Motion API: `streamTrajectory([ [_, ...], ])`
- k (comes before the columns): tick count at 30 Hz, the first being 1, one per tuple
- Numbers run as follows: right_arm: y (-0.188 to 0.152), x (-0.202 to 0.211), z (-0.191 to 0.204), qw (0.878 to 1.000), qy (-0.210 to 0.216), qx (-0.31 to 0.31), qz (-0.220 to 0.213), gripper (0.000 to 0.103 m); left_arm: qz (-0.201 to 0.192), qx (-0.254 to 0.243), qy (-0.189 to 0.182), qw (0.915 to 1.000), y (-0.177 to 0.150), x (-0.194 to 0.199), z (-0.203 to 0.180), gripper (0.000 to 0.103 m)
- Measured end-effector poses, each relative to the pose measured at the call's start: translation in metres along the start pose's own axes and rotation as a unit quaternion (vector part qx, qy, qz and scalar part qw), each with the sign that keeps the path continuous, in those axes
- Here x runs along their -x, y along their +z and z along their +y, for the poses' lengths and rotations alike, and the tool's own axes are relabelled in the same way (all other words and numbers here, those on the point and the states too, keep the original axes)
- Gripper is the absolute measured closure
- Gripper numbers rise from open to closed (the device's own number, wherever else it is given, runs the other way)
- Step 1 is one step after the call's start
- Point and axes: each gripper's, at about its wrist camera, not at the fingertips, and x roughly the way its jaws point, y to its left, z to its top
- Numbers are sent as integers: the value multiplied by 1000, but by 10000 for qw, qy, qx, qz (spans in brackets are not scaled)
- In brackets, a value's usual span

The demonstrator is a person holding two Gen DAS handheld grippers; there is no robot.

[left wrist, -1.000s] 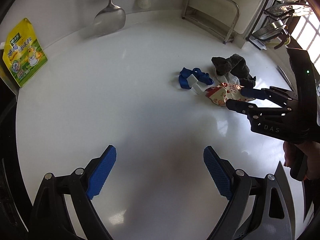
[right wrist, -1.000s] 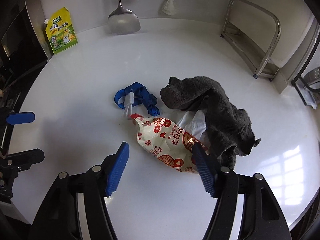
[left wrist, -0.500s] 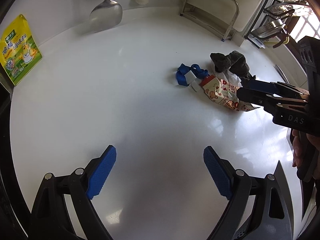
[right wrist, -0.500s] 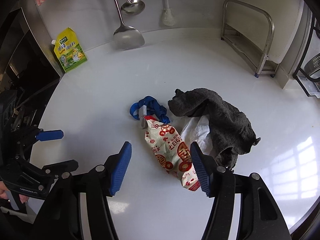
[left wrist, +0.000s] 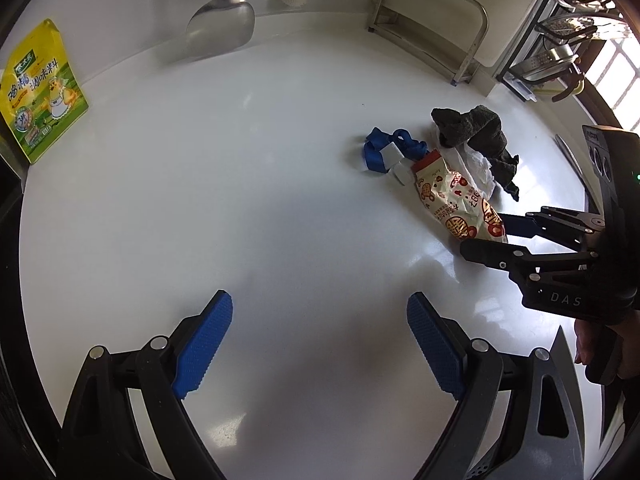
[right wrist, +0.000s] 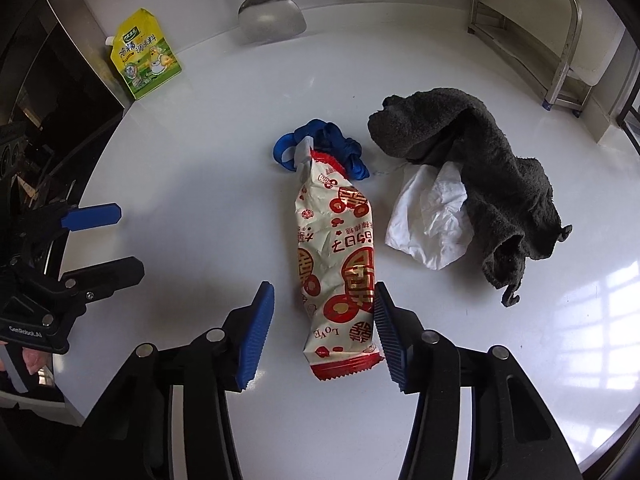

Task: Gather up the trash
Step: 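Grasp the red-and-white snack wrapper with the right tool and lift it, then grasp the blue plastic clip with the left tool while the right tool holds the wrapper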

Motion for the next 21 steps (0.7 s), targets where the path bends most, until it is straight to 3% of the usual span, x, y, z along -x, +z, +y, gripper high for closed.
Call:
streamTrajectory([
  [3, 6, -6, 1, 10000, -32, 4, -66, 55, -5, -50, 19, 10000, 2, 0, -2, 16],
  [4, 7, -8, 1, 10000, -49, 19, -84, 63, -8, -66, 25, 10000, 3, 0, -3, 16],
  [5, 8, -8, 2, 10000, -33, 18, -61, 78, -11, -76, 34, 10000, 4, 0, -3, 16],
  [7, 4, -7, 4, 10000, -7, 39, 14, 95, -9, -75, 29, 10000, 6, -1, -4, 16],
  [21, -57, 48, -17, 9970, 107, -685, -331, 96, -137, -555, -91, 9983, 61, -41, -50, 16],
])
